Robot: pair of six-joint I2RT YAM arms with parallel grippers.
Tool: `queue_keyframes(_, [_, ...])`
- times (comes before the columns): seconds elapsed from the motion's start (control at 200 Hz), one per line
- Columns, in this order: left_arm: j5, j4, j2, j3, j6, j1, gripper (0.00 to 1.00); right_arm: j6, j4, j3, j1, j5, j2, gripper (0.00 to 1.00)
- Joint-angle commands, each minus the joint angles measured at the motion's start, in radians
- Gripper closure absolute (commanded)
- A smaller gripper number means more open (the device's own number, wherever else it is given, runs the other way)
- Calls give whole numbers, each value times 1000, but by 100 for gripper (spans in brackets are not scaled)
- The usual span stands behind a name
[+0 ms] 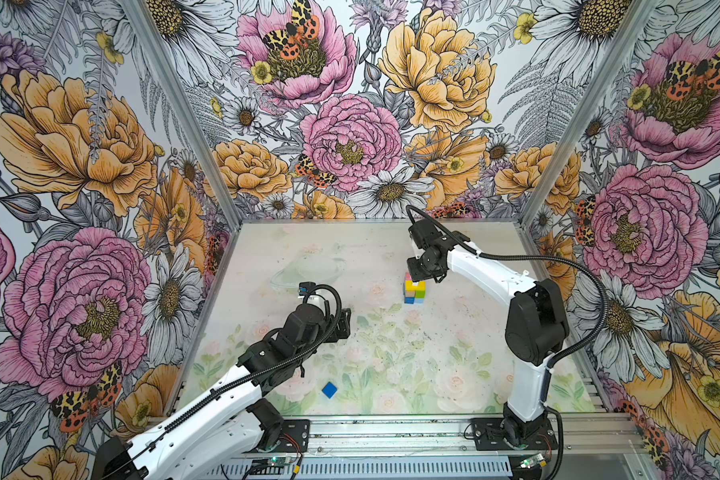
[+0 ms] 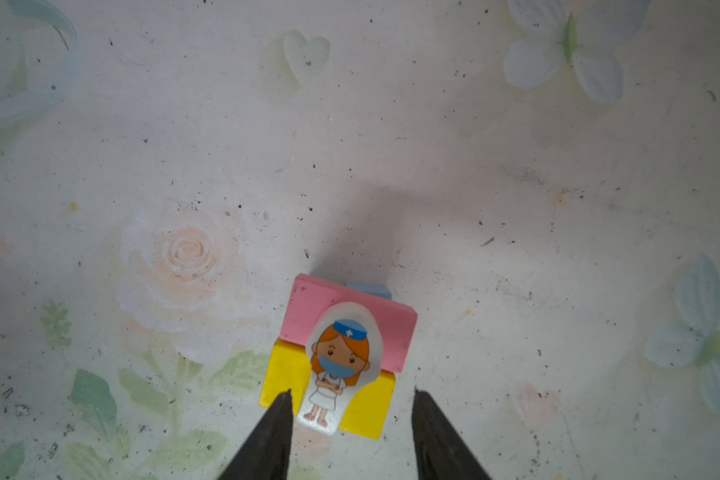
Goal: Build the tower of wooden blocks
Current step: 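Open the right gripper to release the nurse token on the pink block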
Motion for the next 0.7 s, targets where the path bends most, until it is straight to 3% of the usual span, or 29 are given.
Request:
queue_keyframes(0.0, [13,10,-19,6,-2,8,1,23,0,5,13,33,8,47])
queue_keyframes(0.695, [10,22,-1,6,1,11,1,39,-13,0,12,83,42,43])
